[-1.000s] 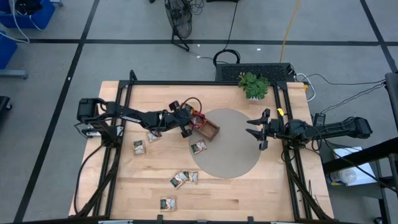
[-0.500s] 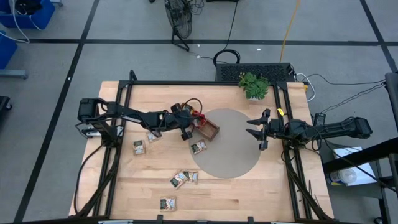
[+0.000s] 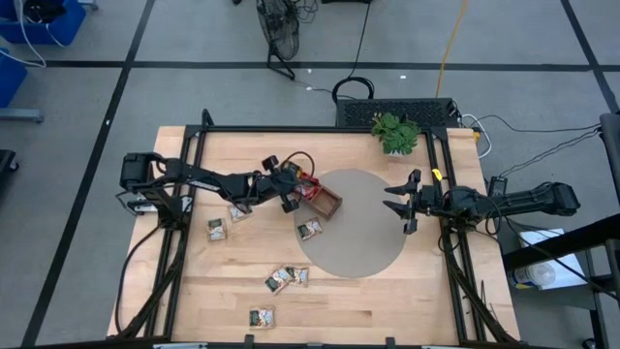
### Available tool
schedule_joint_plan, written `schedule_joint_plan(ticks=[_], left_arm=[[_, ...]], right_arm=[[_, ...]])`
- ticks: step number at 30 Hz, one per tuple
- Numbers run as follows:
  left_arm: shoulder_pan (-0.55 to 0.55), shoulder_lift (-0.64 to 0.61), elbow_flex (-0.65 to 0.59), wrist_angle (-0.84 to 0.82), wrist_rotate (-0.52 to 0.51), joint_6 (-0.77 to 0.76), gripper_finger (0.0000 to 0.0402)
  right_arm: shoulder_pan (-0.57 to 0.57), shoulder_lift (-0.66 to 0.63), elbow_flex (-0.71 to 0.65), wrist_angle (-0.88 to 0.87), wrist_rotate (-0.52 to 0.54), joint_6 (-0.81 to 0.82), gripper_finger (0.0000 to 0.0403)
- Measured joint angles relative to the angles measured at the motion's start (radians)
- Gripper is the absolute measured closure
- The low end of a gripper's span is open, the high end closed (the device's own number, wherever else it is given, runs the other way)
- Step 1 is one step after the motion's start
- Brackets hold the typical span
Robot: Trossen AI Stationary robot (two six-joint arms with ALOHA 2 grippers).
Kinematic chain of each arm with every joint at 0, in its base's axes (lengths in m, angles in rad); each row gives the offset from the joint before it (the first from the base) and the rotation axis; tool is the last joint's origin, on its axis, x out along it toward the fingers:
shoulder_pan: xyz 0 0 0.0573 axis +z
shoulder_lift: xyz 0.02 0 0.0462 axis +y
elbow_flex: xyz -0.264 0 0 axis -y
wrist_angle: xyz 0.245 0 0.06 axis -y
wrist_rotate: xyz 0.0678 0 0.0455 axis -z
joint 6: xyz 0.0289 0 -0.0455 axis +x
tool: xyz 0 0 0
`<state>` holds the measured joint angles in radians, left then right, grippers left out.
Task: Pick & Place Tea
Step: Put the red tea bag into the middle section of the wooden organizer
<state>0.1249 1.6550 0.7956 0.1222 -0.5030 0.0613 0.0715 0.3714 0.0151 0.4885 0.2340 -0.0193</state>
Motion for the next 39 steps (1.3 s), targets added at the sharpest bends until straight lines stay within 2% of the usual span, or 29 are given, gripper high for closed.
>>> schedule_joint_plan(ticks=[5,11,13,15,20,29,39], left_arm=[[0.0,0.0,0.0,0.007,-0.026,0.054,0.0396],[-0.039,-0.015,0.0,0.023,-0.289,0.144,0.0388],[-0.059,-0.024,0.0,0.004,-0.312,0.165,0.0386],[-0.082,-0.033,0.0,-0.024,-0.272,0.168,0.0392],[-0.122,-0.016,0.0,0.006,0.026,0.139,0.0397],[-0.093,0.076,0.0,0.068,0.032,0.141,0.0399],[-0.078,0.077,0.0,0.093,0.085,0.158,0.0395]], right_arm=[[0.0,0.0,0.0,0.0,0.0,0.0,0.0248],[0.0,0.0,0.0,0.0,0.0,0.0,0.0248],[0.0,0.0,0.0,0.0,0.0,0.0,0.0248],[0.0,0.0,0.0,0.0,0.0,0.0,0.0248],[0.0,0.0,0.0,0.0,0.0,0.0,0.0248],[0.0,0.001,0.0,0.0,0.0,0.0,0.0248],[0.0,0.0,0.0,0.0,0.0,0.0,0.0248]])
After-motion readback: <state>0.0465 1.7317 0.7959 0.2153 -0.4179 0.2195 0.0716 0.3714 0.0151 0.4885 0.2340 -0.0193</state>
